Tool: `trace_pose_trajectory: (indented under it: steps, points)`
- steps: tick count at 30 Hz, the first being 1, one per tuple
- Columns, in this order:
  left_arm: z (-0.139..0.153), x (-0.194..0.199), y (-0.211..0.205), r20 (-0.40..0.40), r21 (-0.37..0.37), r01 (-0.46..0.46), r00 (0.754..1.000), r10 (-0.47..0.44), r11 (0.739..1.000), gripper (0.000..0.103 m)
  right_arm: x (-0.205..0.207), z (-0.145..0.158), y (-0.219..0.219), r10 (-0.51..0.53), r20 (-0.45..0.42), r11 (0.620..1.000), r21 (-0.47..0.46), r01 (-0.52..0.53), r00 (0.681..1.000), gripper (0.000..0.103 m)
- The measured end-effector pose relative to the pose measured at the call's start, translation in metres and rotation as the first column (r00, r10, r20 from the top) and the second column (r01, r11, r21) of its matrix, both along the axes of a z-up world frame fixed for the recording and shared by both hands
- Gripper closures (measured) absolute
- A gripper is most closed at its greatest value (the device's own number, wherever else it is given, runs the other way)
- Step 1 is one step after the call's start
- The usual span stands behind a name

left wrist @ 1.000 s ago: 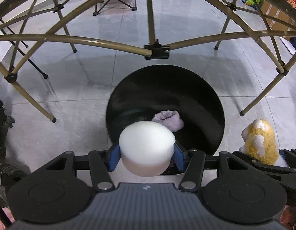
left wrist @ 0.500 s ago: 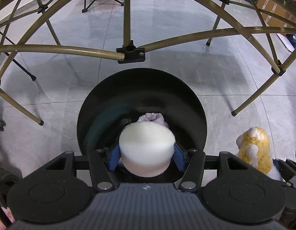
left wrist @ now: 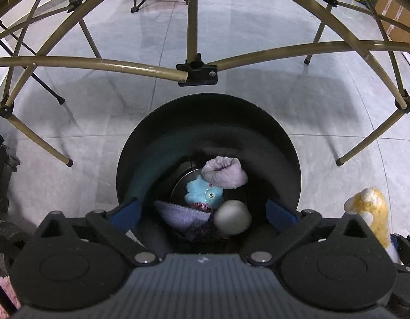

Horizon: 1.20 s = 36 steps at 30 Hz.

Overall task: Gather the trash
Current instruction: 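Move the right tool over the bin and open it to drop the hamster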

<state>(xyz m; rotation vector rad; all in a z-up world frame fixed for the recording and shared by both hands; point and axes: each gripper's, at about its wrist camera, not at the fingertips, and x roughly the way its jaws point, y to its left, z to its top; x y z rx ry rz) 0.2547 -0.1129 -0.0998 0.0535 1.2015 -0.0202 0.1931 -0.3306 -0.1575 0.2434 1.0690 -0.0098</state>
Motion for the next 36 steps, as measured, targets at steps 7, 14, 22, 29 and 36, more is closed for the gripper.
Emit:
trace_pose_trajectory:
  steps: [7, 14, 22, 29, 36]
  points:
    - [0.000, -0.001, 0.003, -0.014, -0.005, -0.009, 1.000, 0.009, 1.000, 0.000, -0.001, 0.001, 0.000, 0.002, 0.001, 1.000, -0.002, -0.002, 1.000, 0.034]
    - [0.001, -0.003, 0.004, -0.011, -0.009, -0.007, 1.000, 0.007, 1.000, 0.000, -0.004, 0.005, 0.001, 0.000, 0.008, 1.000, -0.007, 0.000, 1.000, 0.034]
    - [0.006, -0.006, 0.014, 0.002, -0.013, -0.022, 1.000, 0.022, 1.000, 0.000, -0.006, 0.015, 0.008, 0.010, 0.028, 1.000, -0.017, -0.010, 1.000, 0.034]
    - [0.011, -0.010, 0.029, 0.016, -0.024, -0.038, 0.999, 0.038, 0.999, 0.000, -0.008, 0.025, 0.019, 0.018, 0.049, 0.999, -0.028, -0.016, 0.999, 0.034]
    - [0.018, -0.014, 0.042, 0.031, -0.039, -0.051, 0.998, 0.052, 0.998, 0.000, -0.007, 0.040, 0.031, 0.025, 0.089, 0.999, -0.035, -0.022, 0.996, 0.034]
